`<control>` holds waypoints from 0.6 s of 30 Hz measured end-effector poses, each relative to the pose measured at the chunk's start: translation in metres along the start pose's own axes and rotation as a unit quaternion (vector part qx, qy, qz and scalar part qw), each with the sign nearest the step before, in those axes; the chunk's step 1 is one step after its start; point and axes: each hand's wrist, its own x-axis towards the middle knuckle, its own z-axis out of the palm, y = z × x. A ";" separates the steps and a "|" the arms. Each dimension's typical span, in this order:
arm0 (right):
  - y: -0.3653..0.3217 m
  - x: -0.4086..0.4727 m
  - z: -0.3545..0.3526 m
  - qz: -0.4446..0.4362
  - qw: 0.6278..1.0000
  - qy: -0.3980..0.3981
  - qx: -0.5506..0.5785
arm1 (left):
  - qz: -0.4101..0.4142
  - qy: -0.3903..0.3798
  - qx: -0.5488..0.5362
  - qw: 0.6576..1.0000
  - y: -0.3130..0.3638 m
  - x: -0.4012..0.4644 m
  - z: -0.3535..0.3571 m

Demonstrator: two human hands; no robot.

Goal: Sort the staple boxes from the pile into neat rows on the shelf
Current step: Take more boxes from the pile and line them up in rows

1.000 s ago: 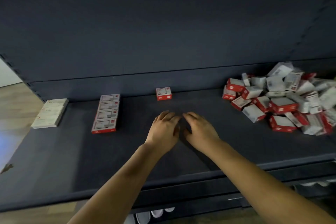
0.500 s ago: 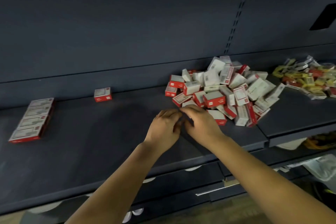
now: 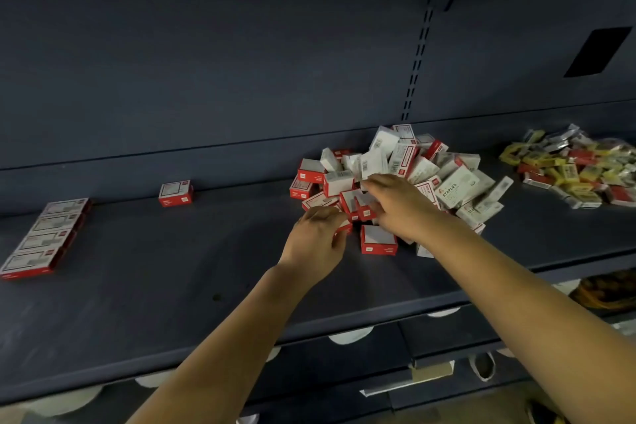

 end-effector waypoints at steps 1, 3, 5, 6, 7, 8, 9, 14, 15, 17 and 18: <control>0.000 0.002 -0.002 0.002 1.000 -0.024 -0.016 | -0.004 -0.001 0.000 1.000 0.001 0.001 0.000; -0.002 0.005 -0.003 0.003 0.997 -0.057 -0.051 | -0.016 -0.008 -0.001 1.000 0.001 0.002 0.001; -0.003 0.007 -0.001 0.004 0.995 -0.069 -0.078 | -0.025 -0.014 -0.002 1.000 0.001 0.002 0.003; -0.003 0.007 -0.001 0.006 0.994 -0.070 -0.085 | -0.027 -0.014 -0.003 1.000 0.000 0.001 0.005; -0.003 0.007 0.001 0.007 0.994 -0.068 -0.089 | -0.029 -0.013 -0.005 0.999 -0.001 0.001 0.006; -0.003 0.006 0.002 0.006 0.994 -0.063 -0.091 | -0.031 -0.012 -0.005 0.999 -0.001 0.000 0.007; -0.002 0.005 0.003 0.006 0.994 -0.055 -0.091 | -0.031 -0.013 -0.005 0.999 -0.002 0.000 0.009; 0.003 0.000 0.007 -0.001 0.999 0.003 -0.047 | -0.037 -0.024 -0.006 0.999 -0.002 -0.004 0.010; 0.004 -0.002 0.007 -0.005 0.999 0.017 -0.029 | -0.043 -0.024 -0.011 0.999 0.000 -0.005 0.009; 0.005 -0.005 0.009 -0.020 0.998 0.066 0.009 | -0.060 -0.010 -0.052 0.997 0.004 -0.007 0.004; 0.004 -0.008 0.010 -0.035 0.993 0.104 0.029 | -0.077 0.004 -0.094 0.993 0.006 -0.007 0.000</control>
